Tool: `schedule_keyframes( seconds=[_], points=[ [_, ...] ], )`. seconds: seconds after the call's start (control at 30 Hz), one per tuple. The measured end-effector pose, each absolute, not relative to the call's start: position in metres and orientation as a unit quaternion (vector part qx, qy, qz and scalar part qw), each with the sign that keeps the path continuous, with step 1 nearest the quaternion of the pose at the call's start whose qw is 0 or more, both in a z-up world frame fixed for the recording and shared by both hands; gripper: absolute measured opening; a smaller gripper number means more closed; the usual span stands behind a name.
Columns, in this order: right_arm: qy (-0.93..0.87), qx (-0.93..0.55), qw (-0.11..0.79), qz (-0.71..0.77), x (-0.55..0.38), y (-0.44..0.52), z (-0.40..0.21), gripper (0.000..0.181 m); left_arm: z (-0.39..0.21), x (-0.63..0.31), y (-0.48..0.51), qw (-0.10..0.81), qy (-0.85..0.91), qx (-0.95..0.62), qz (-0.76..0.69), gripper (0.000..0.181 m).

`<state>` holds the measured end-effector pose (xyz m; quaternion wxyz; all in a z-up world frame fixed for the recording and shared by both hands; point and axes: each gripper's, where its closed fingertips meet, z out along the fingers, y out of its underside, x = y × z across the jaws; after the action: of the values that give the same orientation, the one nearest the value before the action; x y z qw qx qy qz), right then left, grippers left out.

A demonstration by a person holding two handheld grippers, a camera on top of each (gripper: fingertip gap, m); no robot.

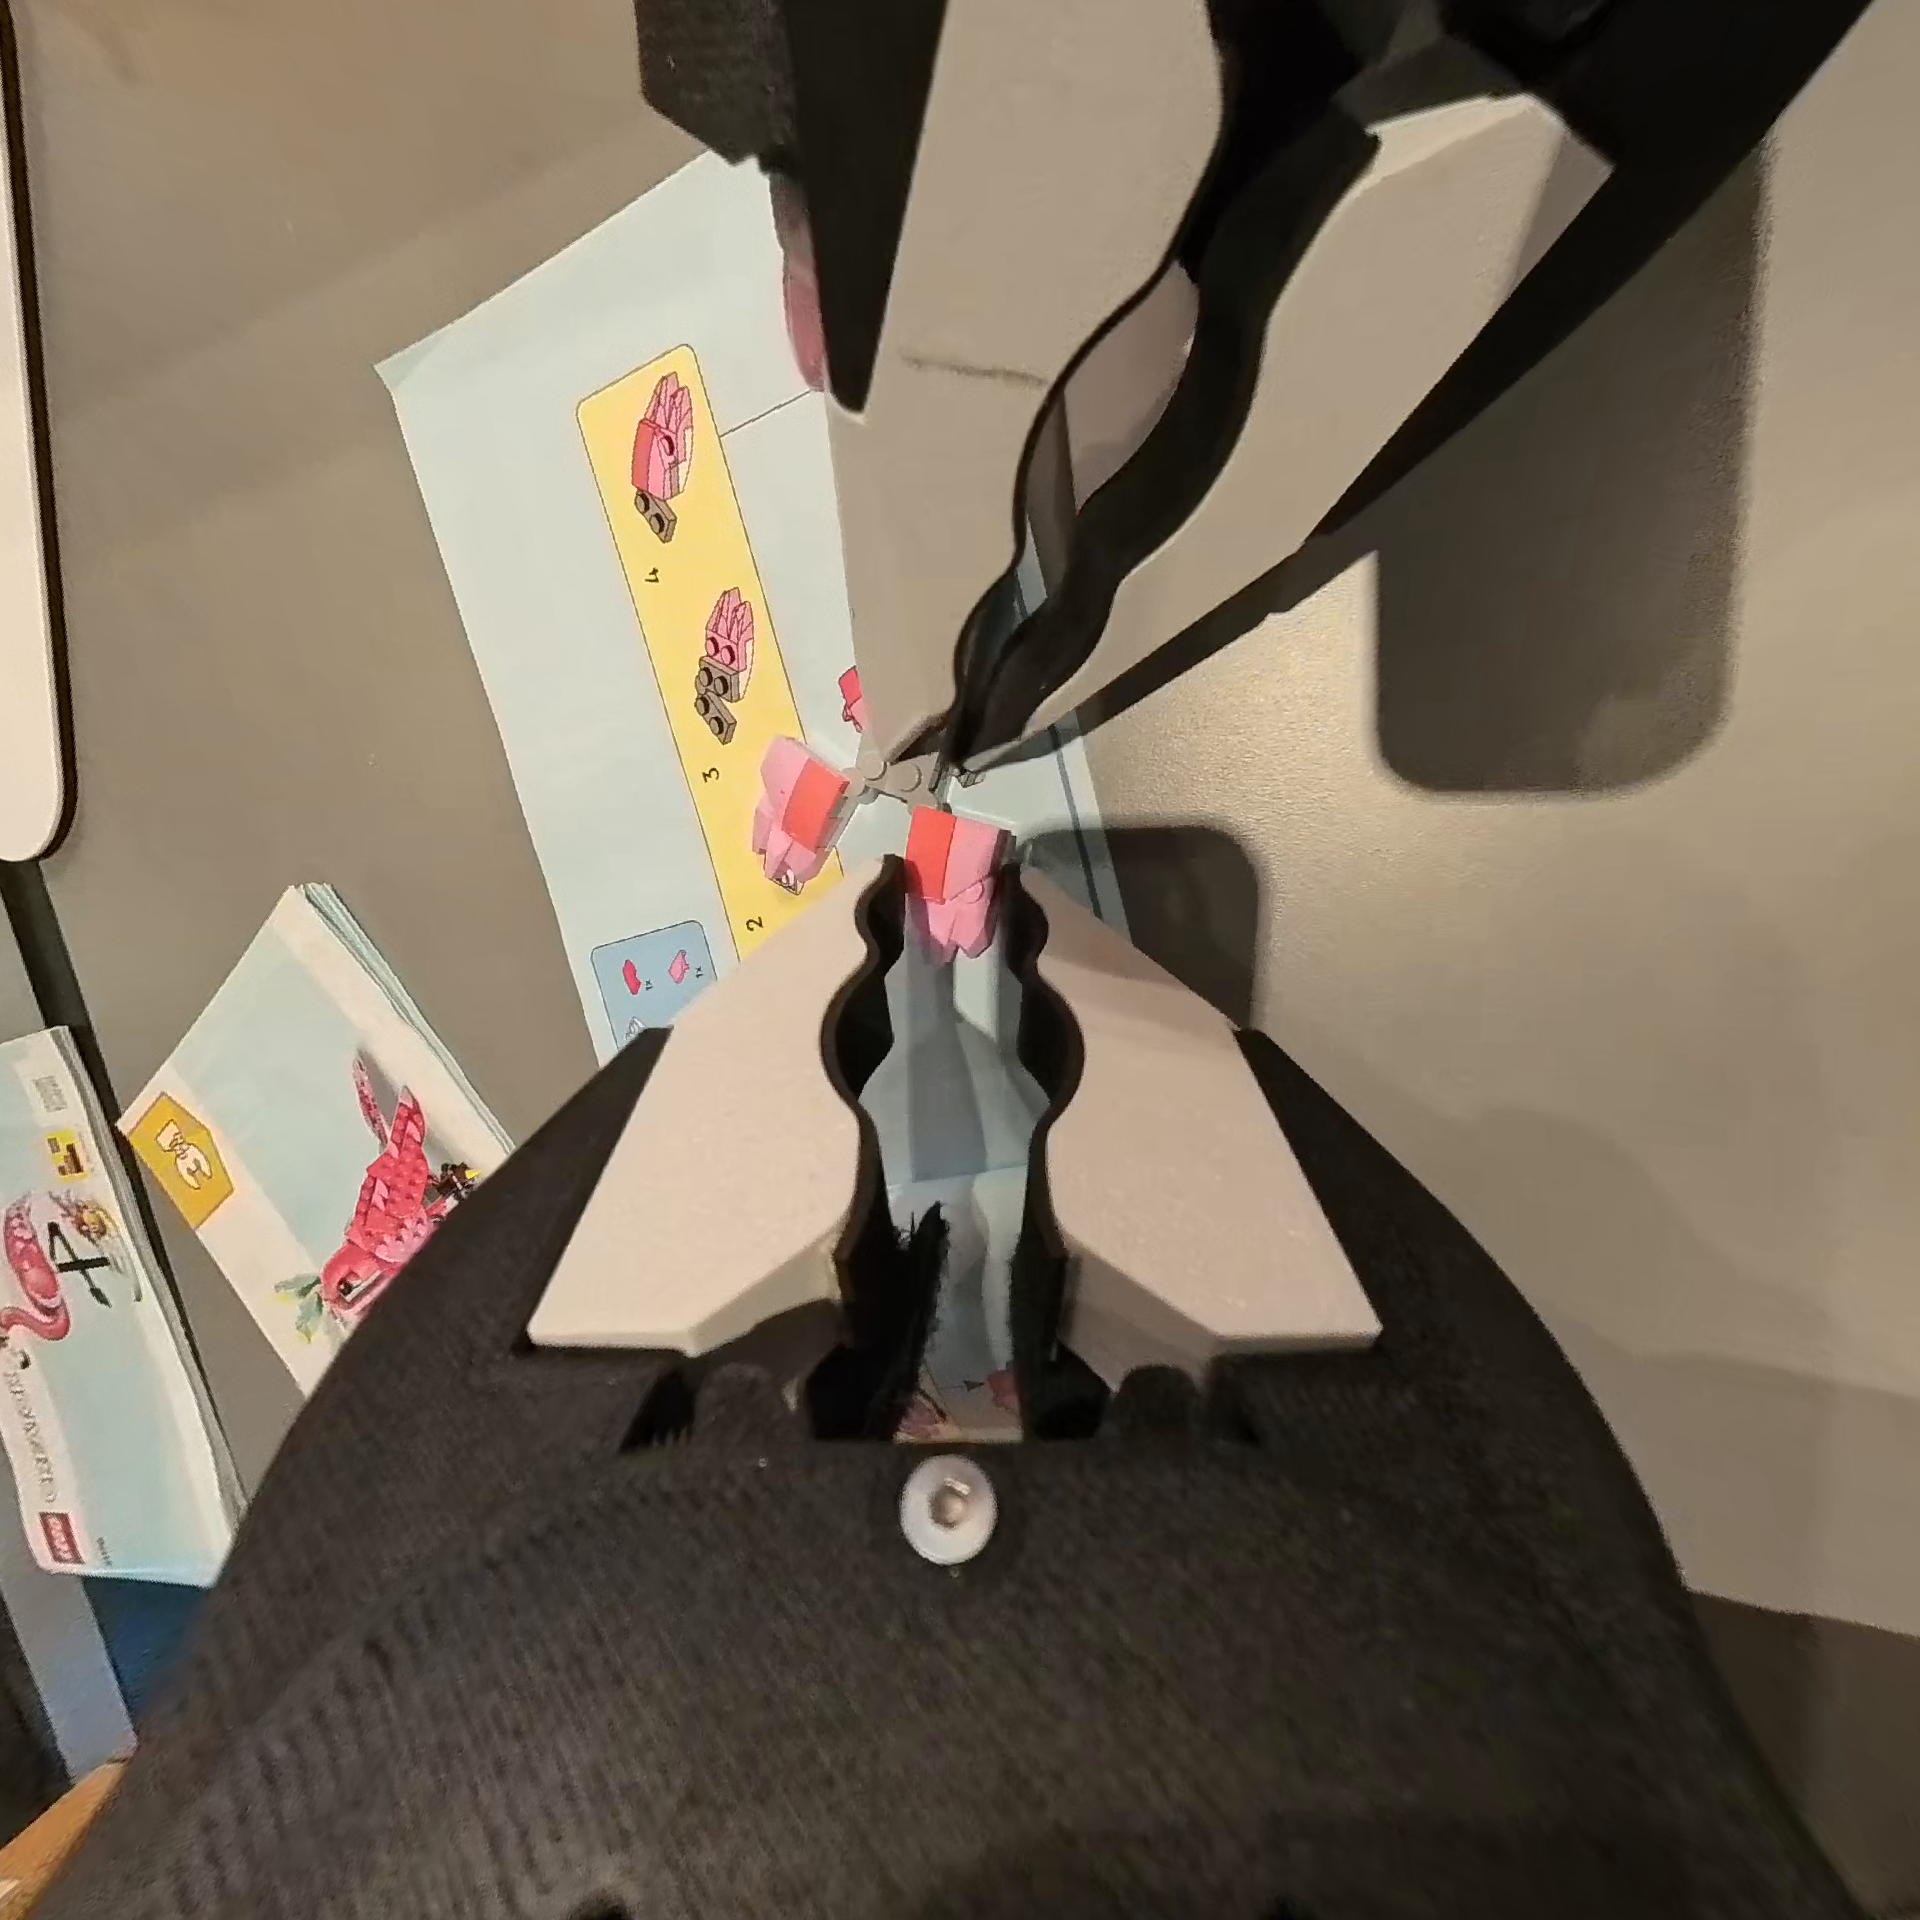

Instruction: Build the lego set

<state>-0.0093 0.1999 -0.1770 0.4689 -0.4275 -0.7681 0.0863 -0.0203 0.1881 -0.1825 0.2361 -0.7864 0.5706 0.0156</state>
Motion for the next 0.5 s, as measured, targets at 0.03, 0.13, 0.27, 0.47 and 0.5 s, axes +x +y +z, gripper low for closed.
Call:
schedule_keyframes(
  seconds=[0.03, 0.13, 0.27, 0.47, 0.5],
  points=[
    [-0.768, -0.428, 0.469, 0.086, -0.009, 0.200, -0.177, 0.008, -0.183, -0.020, 0.188, 0.236, 0.569, -0.788, 0.014, 0.018],
    [-0.763, -0.442, 0.460, 0.100, -0.009, 0.200, -0.177, 0.008, -0.183, -0.020, 0.188, 0.238, 0.565, -0.790, 0.011, 0.018],
    [-0.753, -0.451, 0.467, 0.104, -0.010, 0.202, -0.176, 0.008, -0.183, -0.021, 0.188, 0.236, 0.560, -0.794, 0.008, 0.018],
    [-0.702, -0.542, 0.427, 0.178, -0.007, 0.212, -0.175, 0.026, -0.183, -0.020, 0.188, 0.236, 0.563, -0.792, 0.011, 0.018],
    [-0.696, -0.553, 0.415, 0.193, -0.006, 0.212, -0.176, 0.026, -0.183, -0.020, 0.188, 0.237, 0.563, -0.791, 0.011, 0.018]
  ],
)
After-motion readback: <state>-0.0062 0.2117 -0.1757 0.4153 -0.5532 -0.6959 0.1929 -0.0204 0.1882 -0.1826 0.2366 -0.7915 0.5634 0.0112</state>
